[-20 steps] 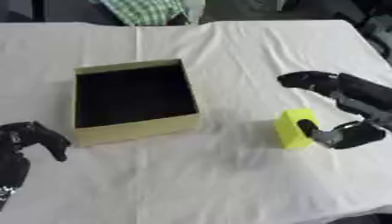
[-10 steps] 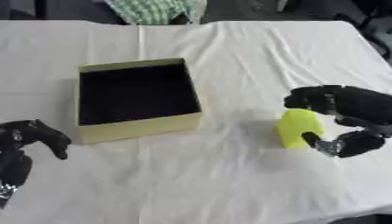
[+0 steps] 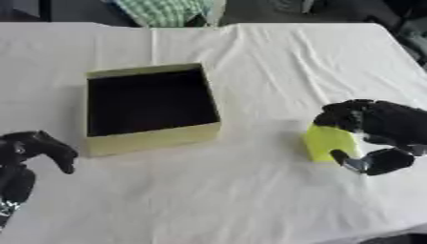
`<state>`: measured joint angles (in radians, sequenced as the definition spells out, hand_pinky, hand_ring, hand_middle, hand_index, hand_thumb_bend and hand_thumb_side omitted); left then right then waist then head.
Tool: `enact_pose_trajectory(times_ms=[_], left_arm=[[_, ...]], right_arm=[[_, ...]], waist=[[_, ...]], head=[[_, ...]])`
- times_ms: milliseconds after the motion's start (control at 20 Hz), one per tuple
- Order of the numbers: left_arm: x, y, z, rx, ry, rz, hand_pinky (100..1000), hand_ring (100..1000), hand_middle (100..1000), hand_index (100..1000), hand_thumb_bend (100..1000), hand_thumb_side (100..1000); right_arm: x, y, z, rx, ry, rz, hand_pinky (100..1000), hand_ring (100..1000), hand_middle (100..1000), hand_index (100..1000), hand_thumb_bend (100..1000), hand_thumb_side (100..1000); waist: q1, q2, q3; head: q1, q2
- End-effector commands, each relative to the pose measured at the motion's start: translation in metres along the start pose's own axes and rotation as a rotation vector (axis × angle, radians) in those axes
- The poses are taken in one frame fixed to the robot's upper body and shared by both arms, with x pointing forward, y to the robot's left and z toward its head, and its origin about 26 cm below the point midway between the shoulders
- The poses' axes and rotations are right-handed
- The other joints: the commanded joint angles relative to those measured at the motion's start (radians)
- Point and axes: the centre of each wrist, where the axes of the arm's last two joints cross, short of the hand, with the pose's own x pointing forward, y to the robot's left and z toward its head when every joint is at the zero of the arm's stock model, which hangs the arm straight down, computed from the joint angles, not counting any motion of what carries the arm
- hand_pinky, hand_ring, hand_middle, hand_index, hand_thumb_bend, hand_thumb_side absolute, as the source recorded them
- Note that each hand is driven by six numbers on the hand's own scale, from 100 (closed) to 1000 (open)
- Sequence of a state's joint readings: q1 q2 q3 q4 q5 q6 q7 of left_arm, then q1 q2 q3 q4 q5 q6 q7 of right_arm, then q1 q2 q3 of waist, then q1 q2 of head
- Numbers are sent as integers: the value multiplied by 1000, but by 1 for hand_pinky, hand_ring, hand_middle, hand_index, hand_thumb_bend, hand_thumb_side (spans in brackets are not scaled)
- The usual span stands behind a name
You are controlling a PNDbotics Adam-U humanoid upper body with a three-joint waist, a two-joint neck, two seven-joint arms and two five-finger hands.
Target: Pick up objects on the table and place them in the box.
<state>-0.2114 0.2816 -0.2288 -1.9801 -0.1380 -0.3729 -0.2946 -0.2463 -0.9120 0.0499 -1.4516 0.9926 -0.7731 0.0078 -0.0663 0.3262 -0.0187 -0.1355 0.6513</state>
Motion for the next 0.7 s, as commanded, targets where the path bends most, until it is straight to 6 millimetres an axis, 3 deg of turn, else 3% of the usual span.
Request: enact_pose_trajectory(times_ms=[50,500,700], left_arm=[[5,5,-1,-12,-13,-23,629,482,526,723,100,790],[5,5,-1,-12,-12,-26,630,482,526,723,100,791],[5,5,0,-12,-12,-27,630,482,526,723,100,791]], right_arm=[[-8,-2,9,26,25,32,836,912,833,1000,100,1000],[-12,5,12,15,55,11,827,887,808,1000,100,988],[-11,6,9,1,44,1,805,846,709,1000,100,689]], waist=[[0,-19,-1],[2,-17,-1],[2,-17,0]], head=[[-3,5],[-3,5],[-3,4]])
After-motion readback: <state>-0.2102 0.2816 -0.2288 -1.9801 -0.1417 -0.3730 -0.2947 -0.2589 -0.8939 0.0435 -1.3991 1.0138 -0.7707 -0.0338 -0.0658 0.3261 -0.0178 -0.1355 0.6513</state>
